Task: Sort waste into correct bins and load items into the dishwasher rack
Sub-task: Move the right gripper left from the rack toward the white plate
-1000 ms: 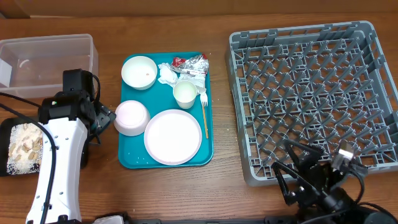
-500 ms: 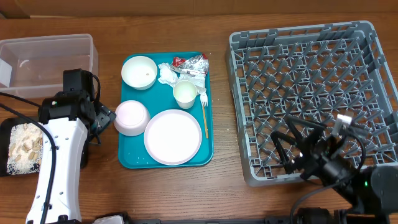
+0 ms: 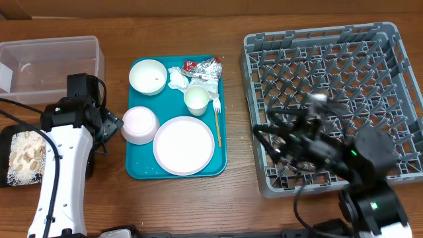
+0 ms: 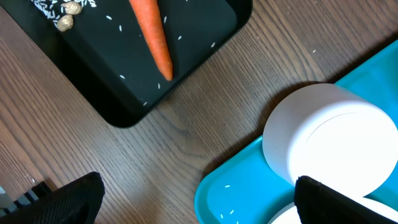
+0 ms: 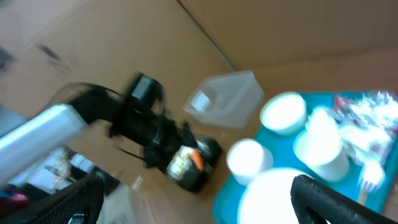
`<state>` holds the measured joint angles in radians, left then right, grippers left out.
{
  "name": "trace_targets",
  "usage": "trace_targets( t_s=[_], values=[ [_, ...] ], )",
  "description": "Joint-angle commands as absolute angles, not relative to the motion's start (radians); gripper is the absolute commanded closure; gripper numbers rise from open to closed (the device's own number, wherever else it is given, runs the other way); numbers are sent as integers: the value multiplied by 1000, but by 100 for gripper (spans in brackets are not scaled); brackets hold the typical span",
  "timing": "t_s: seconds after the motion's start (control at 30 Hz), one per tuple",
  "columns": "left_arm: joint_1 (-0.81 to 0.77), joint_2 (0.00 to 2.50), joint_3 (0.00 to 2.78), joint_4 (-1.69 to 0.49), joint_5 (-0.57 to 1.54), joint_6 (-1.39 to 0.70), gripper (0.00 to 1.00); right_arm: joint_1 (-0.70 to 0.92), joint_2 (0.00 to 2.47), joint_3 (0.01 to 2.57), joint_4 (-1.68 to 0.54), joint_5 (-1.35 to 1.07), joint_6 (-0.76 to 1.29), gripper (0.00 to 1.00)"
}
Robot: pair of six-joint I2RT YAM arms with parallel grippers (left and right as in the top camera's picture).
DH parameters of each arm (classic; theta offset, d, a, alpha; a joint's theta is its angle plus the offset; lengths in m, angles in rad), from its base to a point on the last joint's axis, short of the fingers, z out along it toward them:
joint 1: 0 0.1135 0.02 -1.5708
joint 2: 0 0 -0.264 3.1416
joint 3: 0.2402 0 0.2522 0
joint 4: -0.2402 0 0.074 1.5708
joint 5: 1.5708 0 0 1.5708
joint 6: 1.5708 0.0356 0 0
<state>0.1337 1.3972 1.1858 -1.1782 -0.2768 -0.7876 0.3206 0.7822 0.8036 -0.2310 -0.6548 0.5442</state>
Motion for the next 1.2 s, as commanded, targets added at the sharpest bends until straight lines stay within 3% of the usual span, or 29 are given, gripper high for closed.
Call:
trace_targets(
  t_s=[0.0, 0.5, 0.73, 1.17],
  values=[
    [143, 1402, 1185, -1177, -295, -808, 0, 425, 875, 911, -294, -422, 463, 1],
    [143, 1402, 1185, -1177, -295, -808, 0, 864, 1355, 1148, -557, 113, 349, 0],
    [143, 1402, 1185, -1176, -295, -808, 0, 874, 1455, 1147, -588, 141, 607, 0],
    [143, 1402, 1185, -1177, -295, -808, 0, 875, 1576, 1147, -603, 61, 706, 0]
  ],
)
